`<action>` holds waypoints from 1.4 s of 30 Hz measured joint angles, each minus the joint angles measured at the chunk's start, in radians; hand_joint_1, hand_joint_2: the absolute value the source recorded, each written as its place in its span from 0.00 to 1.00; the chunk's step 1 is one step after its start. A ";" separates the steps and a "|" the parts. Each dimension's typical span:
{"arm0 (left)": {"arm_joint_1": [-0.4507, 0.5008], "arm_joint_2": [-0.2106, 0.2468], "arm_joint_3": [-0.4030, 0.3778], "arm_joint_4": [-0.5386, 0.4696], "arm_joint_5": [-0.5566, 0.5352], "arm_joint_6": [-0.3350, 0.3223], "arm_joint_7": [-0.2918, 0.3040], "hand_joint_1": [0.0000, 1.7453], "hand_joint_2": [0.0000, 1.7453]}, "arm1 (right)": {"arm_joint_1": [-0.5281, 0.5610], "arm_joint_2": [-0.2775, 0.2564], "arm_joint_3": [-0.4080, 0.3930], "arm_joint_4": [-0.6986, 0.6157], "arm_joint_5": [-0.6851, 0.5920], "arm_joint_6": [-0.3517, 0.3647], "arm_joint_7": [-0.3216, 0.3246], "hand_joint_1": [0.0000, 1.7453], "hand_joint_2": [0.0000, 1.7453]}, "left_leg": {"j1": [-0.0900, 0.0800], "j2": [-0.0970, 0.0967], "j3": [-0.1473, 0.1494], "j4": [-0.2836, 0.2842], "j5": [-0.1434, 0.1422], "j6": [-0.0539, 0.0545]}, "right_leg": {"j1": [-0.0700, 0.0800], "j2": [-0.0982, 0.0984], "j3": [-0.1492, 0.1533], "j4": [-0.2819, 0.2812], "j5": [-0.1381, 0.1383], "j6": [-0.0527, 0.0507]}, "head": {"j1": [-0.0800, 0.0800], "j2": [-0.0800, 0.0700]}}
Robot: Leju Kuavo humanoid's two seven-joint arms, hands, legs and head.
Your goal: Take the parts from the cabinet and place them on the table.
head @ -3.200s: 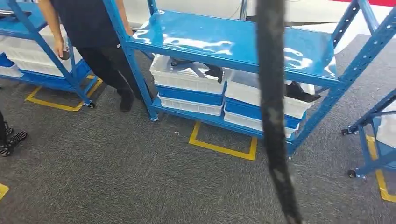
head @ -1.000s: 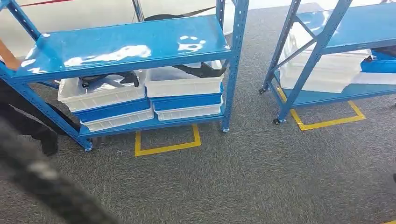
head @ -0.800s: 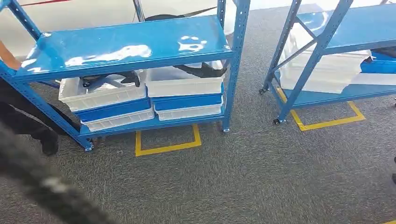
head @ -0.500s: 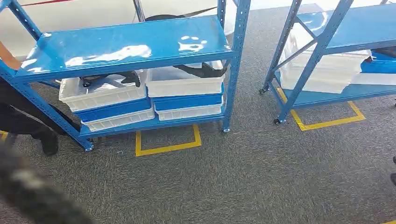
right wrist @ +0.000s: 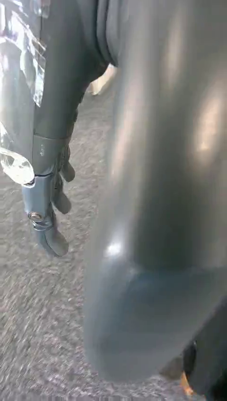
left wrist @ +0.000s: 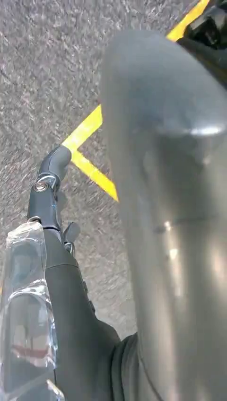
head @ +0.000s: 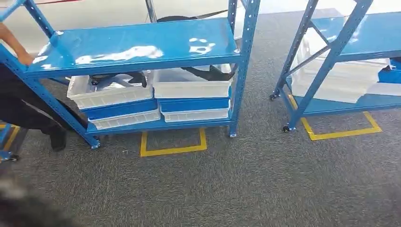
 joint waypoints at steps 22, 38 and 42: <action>0.028 -0.005 0.000 0.000 0.001 0.007 -0.016 0.00 1.00 | -0.002 -0.005 0.015 0.000 -0.018 -0.025 -0.027 0.00 1.00 | -0.068 0.048 -0.051 0.056 -0.005 0.072 | 0.067 -0.071 0.013 -0.012 -0.008 -0.068 | -0.005 0.000; 0.014 -0.007 -0.001 0.000 -0.335 -0.175 -0.086 0.00 1.00 | -0.003 -0.009 0.036 0.000 0.307 0.275 -0.093 0.00 1.00 | -0.068 0.049 -0.052 0.056 -0.002 0.078 | 0.066 -0.071 0.014 -0.017 -0.001 -0.052 | -0.005 0.000; 0.007 -0.007 -0.002 0.000 -0.259 -0.138 -0.074 0.00 1.00 | -0.006 -0.009 0.043 0.000 0.228 0.235 -0.058 0.00 1.00 | -0.066 0.049 -0.051 0.055 -0.001 0.077 | 0.067 -0.070 0.015 -0.017 -0.002 -0.052 | -0.005 0.000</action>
